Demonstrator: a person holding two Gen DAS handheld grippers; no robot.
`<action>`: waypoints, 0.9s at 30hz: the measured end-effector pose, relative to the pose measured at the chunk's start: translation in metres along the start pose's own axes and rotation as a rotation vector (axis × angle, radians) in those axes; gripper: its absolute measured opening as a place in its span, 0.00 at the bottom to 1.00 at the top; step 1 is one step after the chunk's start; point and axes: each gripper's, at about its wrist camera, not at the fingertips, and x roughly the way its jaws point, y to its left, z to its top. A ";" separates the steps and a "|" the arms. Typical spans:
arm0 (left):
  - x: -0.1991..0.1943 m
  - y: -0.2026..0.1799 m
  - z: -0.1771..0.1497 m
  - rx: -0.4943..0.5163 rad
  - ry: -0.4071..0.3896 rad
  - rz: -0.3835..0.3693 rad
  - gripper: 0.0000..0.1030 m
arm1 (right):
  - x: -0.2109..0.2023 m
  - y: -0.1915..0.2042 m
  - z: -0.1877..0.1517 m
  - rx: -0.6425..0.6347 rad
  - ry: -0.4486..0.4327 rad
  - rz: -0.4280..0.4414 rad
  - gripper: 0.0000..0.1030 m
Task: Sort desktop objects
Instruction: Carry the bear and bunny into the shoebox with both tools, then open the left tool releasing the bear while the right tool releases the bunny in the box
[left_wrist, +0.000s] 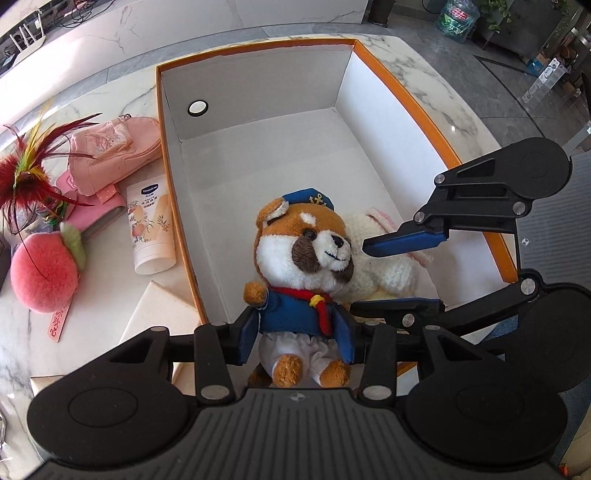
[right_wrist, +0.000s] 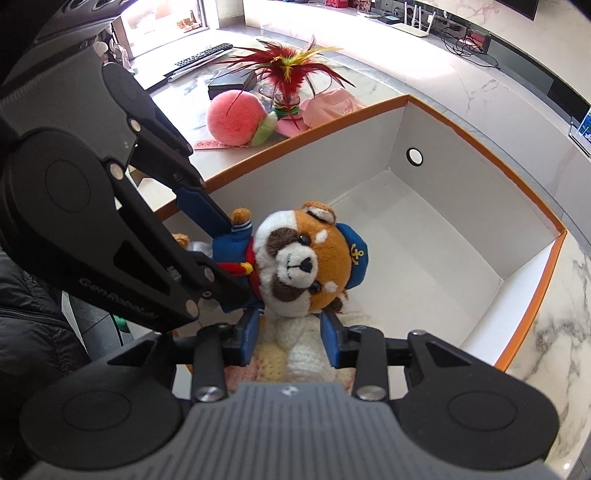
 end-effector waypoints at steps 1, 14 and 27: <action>-0.002 0.001 -0.001 0.000 -0.004 -0.010 0.51 | -0.001 0.001 0.000 0.002 -0.001 0.000 0.38; -0.053 0.040 -0.007 -0.109 -0.189 -0.006 0.42 | 0.011 -0.009 0.022 0.121 0.003 -0.002 0.38; -0.032 0.058 -0.011 -0.138 -0.152 -0.079 0.28 | 0.047 -0.019 0.044 0.253 0.033 -0.051 0.40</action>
